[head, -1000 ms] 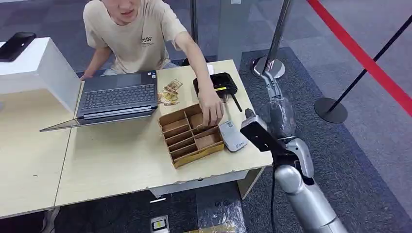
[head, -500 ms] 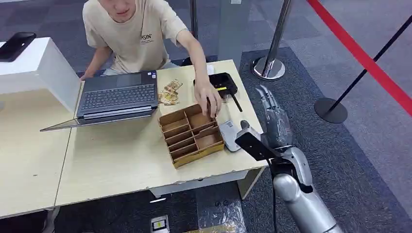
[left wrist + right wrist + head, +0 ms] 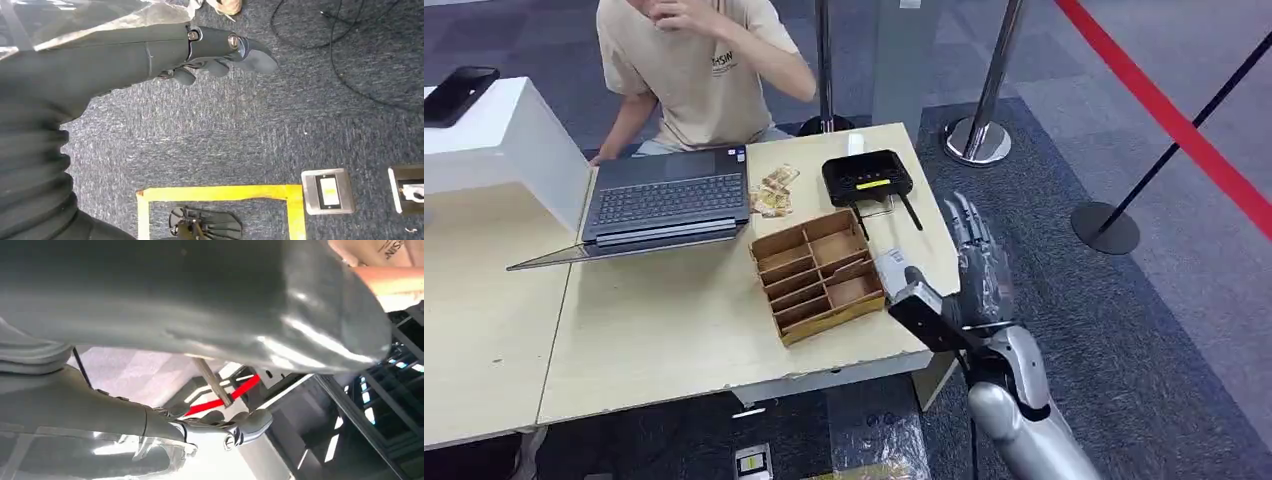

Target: Pass the card to the sensor for recognition and then transmit it.

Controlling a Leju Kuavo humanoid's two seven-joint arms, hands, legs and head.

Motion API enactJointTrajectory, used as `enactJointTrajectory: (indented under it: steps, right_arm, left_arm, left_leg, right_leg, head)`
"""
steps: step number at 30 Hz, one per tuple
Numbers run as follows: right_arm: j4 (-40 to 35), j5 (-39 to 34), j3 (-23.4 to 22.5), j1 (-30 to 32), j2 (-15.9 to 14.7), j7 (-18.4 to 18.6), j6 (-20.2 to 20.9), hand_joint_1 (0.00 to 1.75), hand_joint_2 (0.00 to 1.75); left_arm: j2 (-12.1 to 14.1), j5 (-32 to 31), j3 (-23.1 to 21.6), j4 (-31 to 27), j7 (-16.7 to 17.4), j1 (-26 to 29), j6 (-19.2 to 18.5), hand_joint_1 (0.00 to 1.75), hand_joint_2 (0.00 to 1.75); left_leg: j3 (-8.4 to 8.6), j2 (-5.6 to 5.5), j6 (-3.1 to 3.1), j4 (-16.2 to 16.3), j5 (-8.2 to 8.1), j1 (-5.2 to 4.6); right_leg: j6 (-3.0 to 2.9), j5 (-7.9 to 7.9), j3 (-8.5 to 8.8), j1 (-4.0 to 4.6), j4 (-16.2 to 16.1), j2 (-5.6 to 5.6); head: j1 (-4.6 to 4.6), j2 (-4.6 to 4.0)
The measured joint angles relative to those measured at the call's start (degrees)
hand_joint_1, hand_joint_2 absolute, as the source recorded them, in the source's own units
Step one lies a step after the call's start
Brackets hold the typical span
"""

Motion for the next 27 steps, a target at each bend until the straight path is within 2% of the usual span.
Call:
enactJointTrajectory:
  steps: [8,11,12,14,17,19,21,23,25,27]
  right_arm:
    - [-0.02,0.64,0.46,0.06,0.7,0.13,0.04,0.0,0.0]
    - [-1.58,4.62,1.03,0.05,0.72,2.93,1.53,0.0,0.0]
    - [-2.51,6.22,1.18,0.03,0.74,3.74,1.47,0.0,1.75]
    - [-4.04,8.37,1.29,0.06,0.83,4.09,-0.21,0.0,1.75]
    - [-3.59,13.76,1.33,0.52,0.81,2.17,-6.2,0.0,1.75]
    - [-1.7,16.29,1.18,0.59,0.9,-2.57,-8.2,0.0,1.75]
    - [0.97,19.17,-0.02,1.02,1.86,-10.44,-8.46,0.0,1.75]
    - [3.96,18.05,-1.29,1.13,3.39,-16.91,-8.48,0.0,1.75]
    - [7.71,14.82,-2.84,0.84,4.83,-20.61,-8.48,0.0,1.75]
    - [10.28,14.64,-4.61,0.75,5.93,-23.41,-8.52,0.0,1.75]
  left_arm:
    - [0.17,0.0,0.0,0.0,-0.13,-0.09,0.0,0.0,1.75]
    - [0.48,1.05,0.04,0.0,-0.46,-0.24,-1.27,0.0,1.75]
    - [0.59,1.85,0.28,0.0,-0.16,-0.37,-1.33,0.0,1.75]
    - [0.63,2.88,0.92,0.0,0.89,-0.44,-0.68,0.0,1.75]
    - [0.53,2.43,1.16,0.0,1.48,-0.42,0.46,0.0,1.75]
    - [0.15,2.21,1.14,0.0,2.43,-0.54,1.47,0.0,1.75]
    - [-0.42,1.68,1.14,-0.02,2.73,-0.65,1.9,0.0,1.75]
    - [-0.77,1.86,1.11,-0.02,2.89,-0.71,1.95,0.0,1.75]
    - [-1.18,2.05,1.11,-0.02,2.89,-0.83,2.36,0.0,1.75]
    - [-1.47,1.9,1.11,-0.02,2.91,-0.73,2.67,0.0,1.75]
  left_leg:
    - [-0.01,0.0,0.0,0.0,-0.01,-0.02]
    - [-0.01,0.0,0.0,0.0,-0.01,-0.01]
    - [-0.02,0.0,0.0,0.0,-0.01,-0.01]
    - [0.0,0.01,0.0,0.0,-0.01,0.0]
    - [-0.02,-0.01,0.0,0.0,-0.01,0.01]
    - [0.0,0.01,0.0,0.0,-0.01,0.0]
    - [-0.01,0.01,0.0,0.0,-0.01,0.0]
    - [-0.02,0.01,0.0,0.0,-0.01,0.0]
    - [-0.01,-0.02,0.0,0.0,-0.01,0.0]
    - [-0.03,-0.01,0.0,0.0,-0.01,0.0]
  right_leg:
    - [0.0,0.0,0.0,-0.01,-0.01,0.0]
    - [0.0,0.0,-0.02,-0.01,-0.01,0.0]
    - [0.0,0.0,-0.01,-0.01,-0.01,0.0]
    - [-0.01,-0.01,-0.01,0.0,-0.01,0.0]
    - [-0.03,-0.03,-0.02,0.01,-0.01,0.0]
    - [-0.03,-0.03,-0.01,0.01,-0.01,0.0]
    - [-0.02,-0.03,-0.01,0.01,-0.02,0.0]
    - [-0.02,-0.03,-0.01,0.01,-0.02,0.0]
    - [-0.02,-0.03,0.0,0.0,-0.02,-0.01]
    - [-0.02,-0.03,-0.01,0.0,-0.02,-0.01]
  head:
    - [0.0,0.0]
    - [0.0,0.0]
    - [0.02,0.0]
    - [0.0,0.0]
    - [0.0,0.0]
    - [-0.02,0.0]
    - [0.02,0.0]
    - [0.0,0.0]
    - [0.0,0.0]
    - [0.0,0.0]
